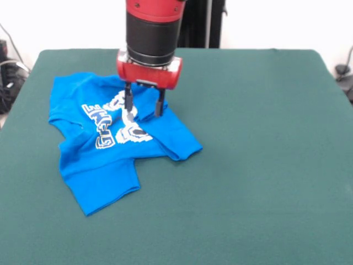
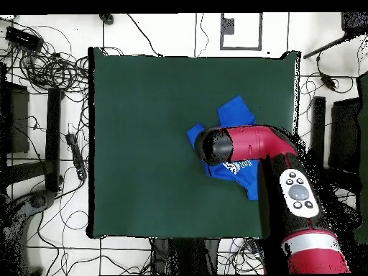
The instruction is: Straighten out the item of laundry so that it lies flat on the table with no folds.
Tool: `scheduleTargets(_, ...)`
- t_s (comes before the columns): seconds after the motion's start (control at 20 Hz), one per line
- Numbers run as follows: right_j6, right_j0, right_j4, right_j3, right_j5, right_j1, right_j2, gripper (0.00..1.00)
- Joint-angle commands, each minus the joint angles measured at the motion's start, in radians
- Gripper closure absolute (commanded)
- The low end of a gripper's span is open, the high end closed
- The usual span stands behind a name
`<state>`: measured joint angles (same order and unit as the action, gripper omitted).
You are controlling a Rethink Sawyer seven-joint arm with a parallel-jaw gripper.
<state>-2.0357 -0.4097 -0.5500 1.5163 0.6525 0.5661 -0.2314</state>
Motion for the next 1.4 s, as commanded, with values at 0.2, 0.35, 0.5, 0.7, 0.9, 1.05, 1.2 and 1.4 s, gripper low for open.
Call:
scheduleTargets(0.2,-0.129,0.038,0.015,0.092,-0.109,-0.083,0.023,0.0)
scheduleTargets(0.35,-0.11,0.024,0.016,0.096,-0.121,-0.086,0.024,0.0)
scheduleTargets(0.5,-0.091,0.01,0.014,0.098,-0.134,-0.092,0.024,0.0)
scheduleTargets(0.7,-0.067,-0.005,0.012,0.107,-0.14,-0.089,0.023,0.0)
scheduleTargets(0.9,-0.069,-0.002,-0.001,0.127,-0.165,-0.088,0.031,0.0)
scheduleTargets(1.05,-0.078,0.003,-0.004,0.128,-0.179,-0.097,0.041,0.0)
scheduleTargets(1.2,-0.084,0.012,-0.008,0.121,-0.188,-0.111,0.049,0.0)
scheduleTargets(1.4,-0.103,0.027,-0.015,0.104,-0.222,-0.148,0.068,0.0)
